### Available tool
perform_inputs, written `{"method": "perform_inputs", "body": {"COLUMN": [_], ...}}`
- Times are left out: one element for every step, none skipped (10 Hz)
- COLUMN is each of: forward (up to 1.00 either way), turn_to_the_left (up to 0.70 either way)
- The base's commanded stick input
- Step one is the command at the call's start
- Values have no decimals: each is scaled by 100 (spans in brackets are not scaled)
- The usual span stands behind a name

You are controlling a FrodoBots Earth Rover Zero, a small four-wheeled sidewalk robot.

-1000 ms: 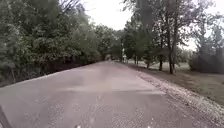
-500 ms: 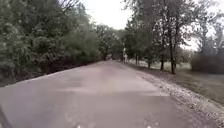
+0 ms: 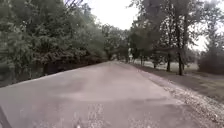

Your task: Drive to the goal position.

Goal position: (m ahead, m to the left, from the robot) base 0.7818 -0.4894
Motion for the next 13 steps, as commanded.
{"method": "perform_inputs", "body": {"forward": [0, 0, 0, 0, 0, 0, 18, 70, 70, 70, 70, 70, 70], "turn_to_the_left": [0, 0, 0, 0, 0, 0, 0, 0, 0, 0, -3, -30, -4]}}
